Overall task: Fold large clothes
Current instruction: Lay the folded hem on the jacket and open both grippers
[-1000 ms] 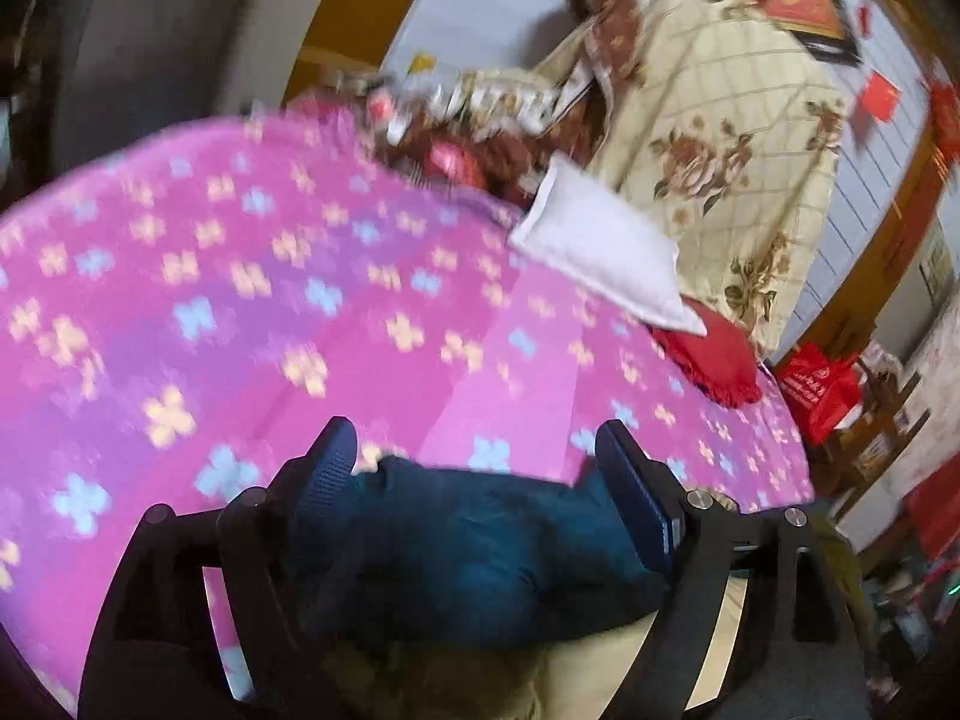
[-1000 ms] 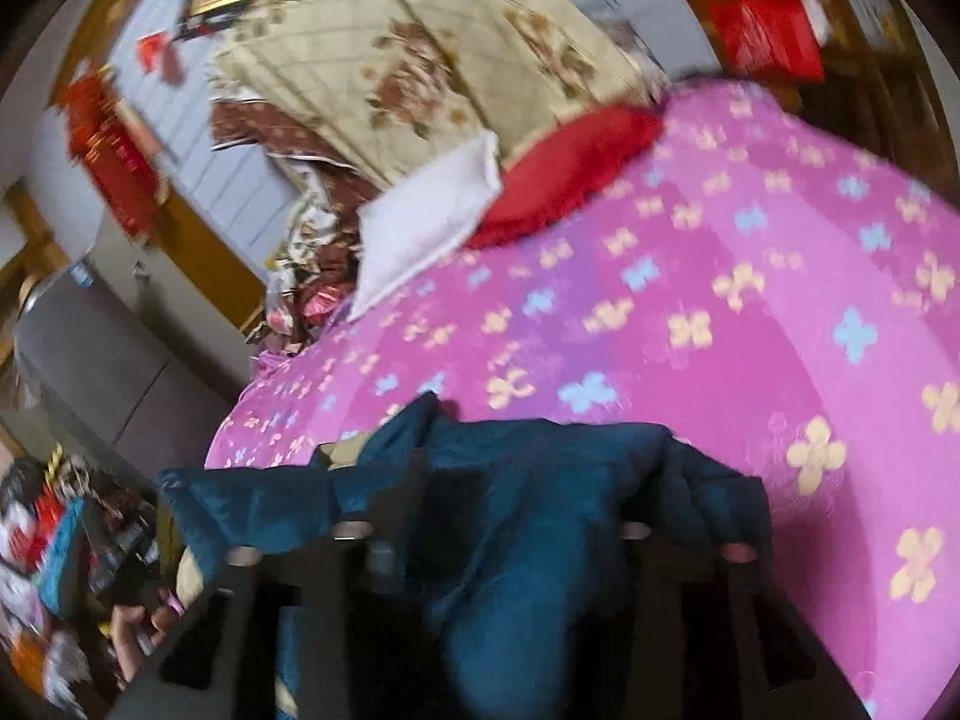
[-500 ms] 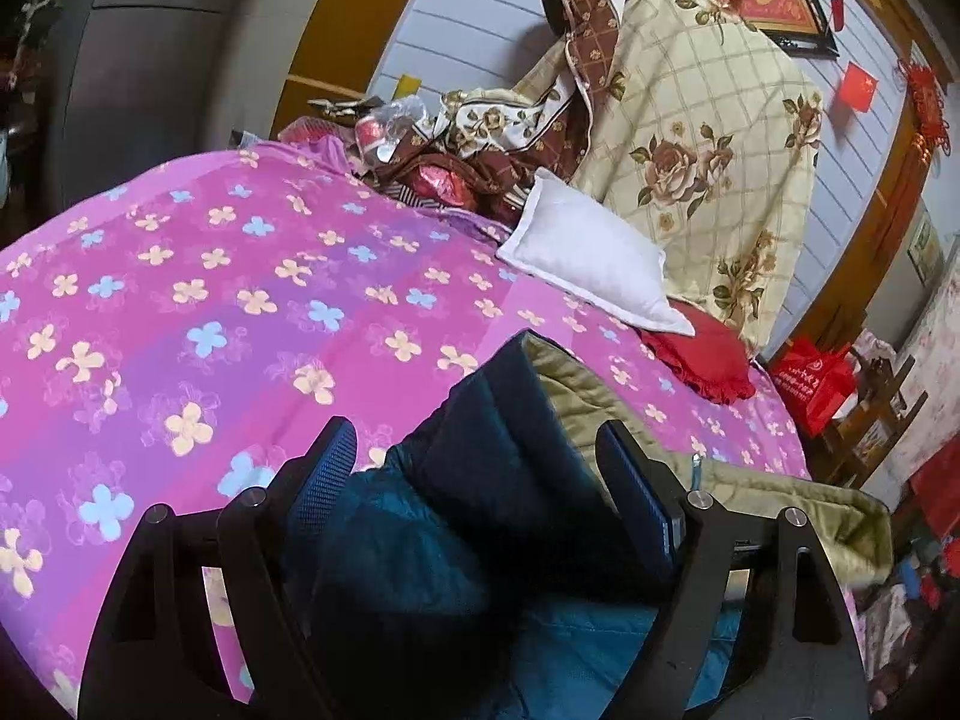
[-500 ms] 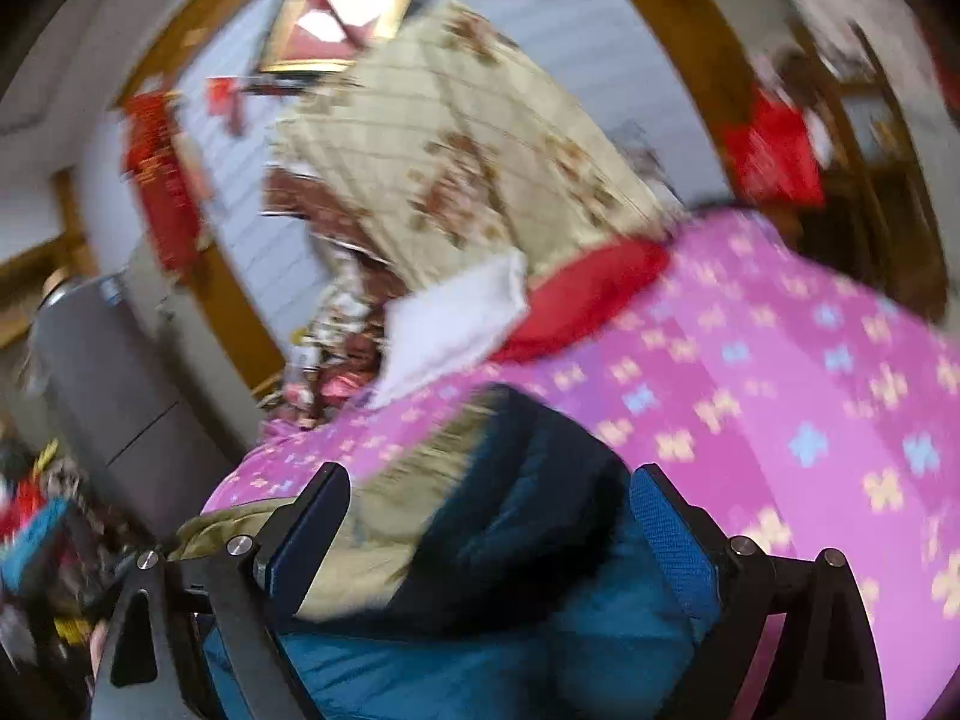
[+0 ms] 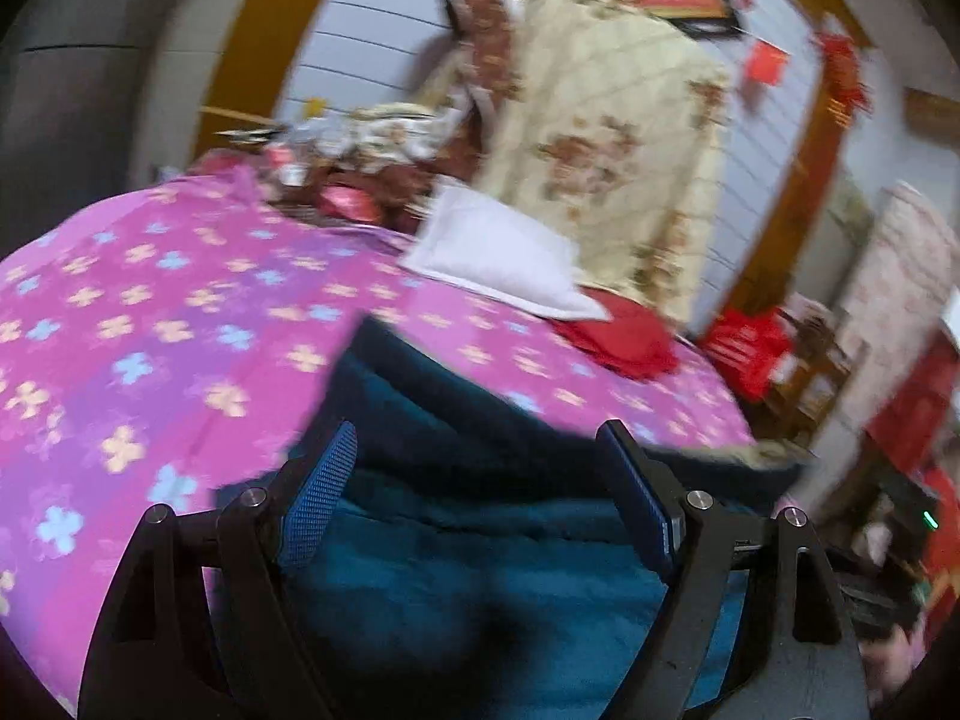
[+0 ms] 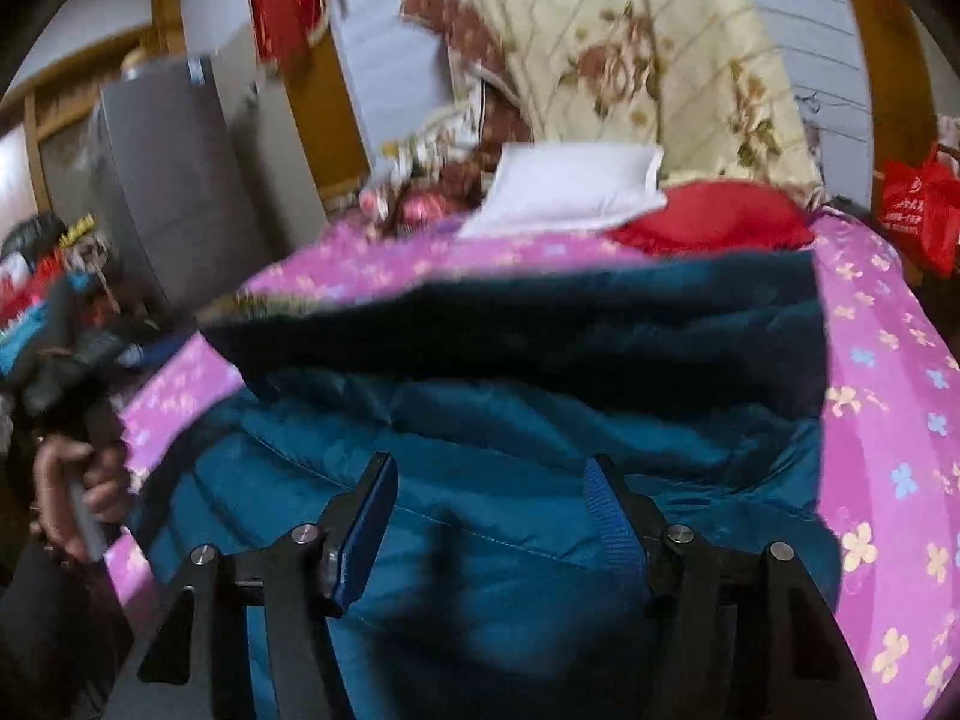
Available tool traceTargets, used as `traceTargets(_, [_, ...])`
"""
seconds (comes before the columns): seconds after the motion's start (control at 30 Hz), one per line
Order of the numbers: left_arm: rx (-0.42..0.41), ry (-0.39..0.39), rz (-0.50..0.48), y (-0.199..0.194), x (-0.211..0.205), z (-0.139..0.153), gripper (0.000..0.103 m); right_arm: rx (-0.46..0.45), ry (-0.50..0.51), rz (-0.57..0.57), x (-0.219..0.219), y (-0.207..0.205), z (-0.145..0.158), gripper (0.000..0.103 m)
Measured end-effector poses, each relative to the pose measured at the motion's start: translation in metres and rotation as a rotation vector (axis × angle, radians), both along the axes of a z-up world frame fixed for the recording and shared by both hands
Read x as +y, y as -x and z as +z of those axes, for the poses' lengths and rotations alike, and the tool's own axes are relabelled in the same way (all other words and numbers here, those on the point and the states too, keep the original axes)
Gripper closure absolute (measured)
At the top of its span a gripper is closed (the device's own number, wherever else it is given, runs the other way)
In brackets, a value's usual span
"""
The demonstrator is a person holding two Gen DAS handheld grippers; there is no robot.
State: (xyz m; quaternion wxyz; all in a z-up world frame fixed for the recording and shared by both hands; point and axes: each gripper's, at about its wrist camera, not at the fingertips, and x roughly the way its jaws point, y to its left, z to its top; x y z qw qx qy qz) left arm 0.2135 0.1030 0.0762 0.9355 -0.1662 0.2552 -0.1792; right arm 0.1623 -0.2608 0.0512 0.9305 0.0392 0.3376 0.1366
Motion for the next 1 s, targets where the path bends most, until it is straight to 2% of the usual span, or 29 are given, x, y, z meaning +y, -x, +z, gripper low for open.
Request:
traceTargets(0.07, [0.012,-0.053,-0.029,-0.002,-0.015,-0.003,0.021,0.038,-0.005,-0.015,0.003,-0.014,-0.004,0.040])
traceTargets(0.2, [0.106,-0.162,-0.040,-0.030,-0.043,-0.019,0.021,0.084,-0.050,-0.113,-0.007,-0.032,-0.009,0.040])
traceTargets(0.3, [0.125,-0.291,-0.010,-0.058,-0.070,-0.021,0.021,0.151,-0.104,-0.162,-0.017,-0.053,-0.010,0.039])
traceTargets(0.4, [0.209,-0.362,-0.012,-0.097,-0.087,-0.029,0.021,0.200,-0.128,-0.211,-0.026,-0.075,-0.016,0.024])
traceTargets(0.5, [0.270,-0.514,0.029,-0.135,-0.099,-0.052,0.021,0.258,-0.089,-0.260,-0.042,-0.102,-0.037,0.021])
traceTargets(0.53, [0.319,-0.567,0.057,-0.147,-0.099,-0.066,0.021,0.293,-0.087,-0.280,-0.051,-0.109,-0.047,0.021])
traceTargets(0.57, [0.368,-0.586,0.081,-0.155,-0.096,-0.081,0.021,0.327,-0.092,-0.293,-0.060,-0.115,-0.058,0.021])
traceTargets(0.63, [0.428,-0.504,0.095,-0.163,-0.082,-0.100,0.019,0.349,-0.147,-0.288,-0.077,-0.118,-0.071,0.021])
traceTargets(0.67, [0.429,-0.444,0.114,-0.163,-0.074,-0.106,0.018,0.358,-0.160,-0.294,-0.084,-0.118,-0.075,0.021])
traceTargets(0.7, [0.427,-0.433,0.126,-0.163,-0.071,-0.108,0.017,0.367,-0.152,-0.297,-0.087,-0.119,-0.077,0.021])
traceTargets(0.87, [0.427,-0.459,0.164,-0.158,-0.072,-0.114,0.016,0.374,-0.121,-0.327,-0.088,-0.119,-0.082,0.022])
traceTargets(0.97, [0.422,-0.488,0.211,-0.155,-0.074,-0.096,0.018,0.350,-0.107,-0.320,-0.086,-0.115,-0.074,0.022])
traceTargets(1.0, [0.405,-0.472,0.227,-0.147,-0.073,-0.084,0.018,0.334,-0.095,-0.329,-0.084,-0.112,-0.067,0.022])
